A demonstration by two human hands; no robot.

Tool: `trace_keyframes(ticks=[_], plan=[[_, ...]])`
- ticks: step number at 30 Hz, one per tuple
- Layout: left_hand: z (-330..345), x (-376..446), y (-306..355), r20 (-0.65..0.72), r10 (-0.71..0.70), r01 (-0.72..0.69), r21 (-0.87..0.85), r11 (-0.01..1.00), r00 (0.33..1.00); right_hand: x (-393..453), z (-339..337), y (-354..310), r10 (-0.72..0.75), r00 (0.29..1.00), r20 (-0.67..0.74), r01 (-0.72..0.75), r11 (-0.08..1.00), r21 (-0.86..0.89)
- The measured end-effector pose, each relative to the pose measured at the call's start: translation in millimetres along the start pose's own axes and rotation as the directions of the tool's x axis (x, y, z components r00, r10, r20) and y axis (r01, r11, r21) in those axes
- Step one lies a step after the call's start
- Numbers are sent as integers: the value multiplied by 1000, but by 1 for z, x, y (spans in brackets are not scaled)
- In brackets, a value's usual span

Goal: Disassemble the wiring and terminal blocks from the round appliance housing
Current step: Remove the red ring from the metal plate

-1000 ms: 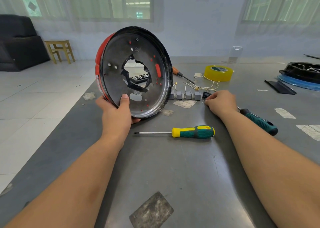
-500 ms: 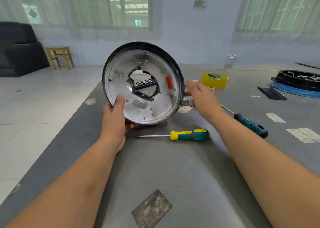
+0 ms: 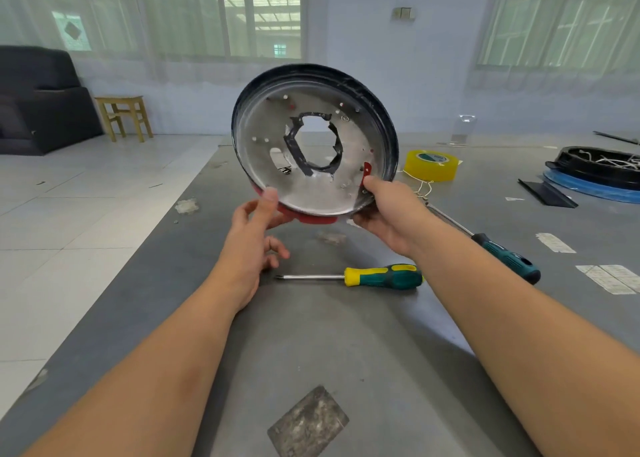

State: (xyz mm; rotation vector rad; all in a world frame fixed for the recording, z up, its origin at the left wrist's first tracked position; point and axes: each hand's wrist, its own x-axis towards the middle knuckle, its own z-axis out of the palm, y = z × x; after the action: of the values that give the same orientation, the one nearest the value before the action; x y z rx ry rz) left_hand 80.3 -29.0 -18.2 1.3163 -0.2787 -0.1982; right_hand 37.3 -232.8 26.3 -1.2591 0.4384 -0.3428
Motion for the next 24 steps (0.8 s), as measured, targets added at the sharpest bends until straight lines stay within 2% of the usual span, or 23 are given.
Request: trace_keyframes(ticks=[3,7,13,24], plan=[[4,-3,0,72,-8,3,59,998,997,-9,14,4,77,992,99,-84,994,66],[1,1,-2,55,-41,39,37,999,998,-15,18,9,112,978,176,-120,992,39],[-6,11,-9,-76,-81,72,-112,991,994,-8,5,7,83,992,90,-77,995,-66],[-3,6,0,-79,-106,86,-225,971,991,-12,31,28,95,987,127,-99,995,26]])
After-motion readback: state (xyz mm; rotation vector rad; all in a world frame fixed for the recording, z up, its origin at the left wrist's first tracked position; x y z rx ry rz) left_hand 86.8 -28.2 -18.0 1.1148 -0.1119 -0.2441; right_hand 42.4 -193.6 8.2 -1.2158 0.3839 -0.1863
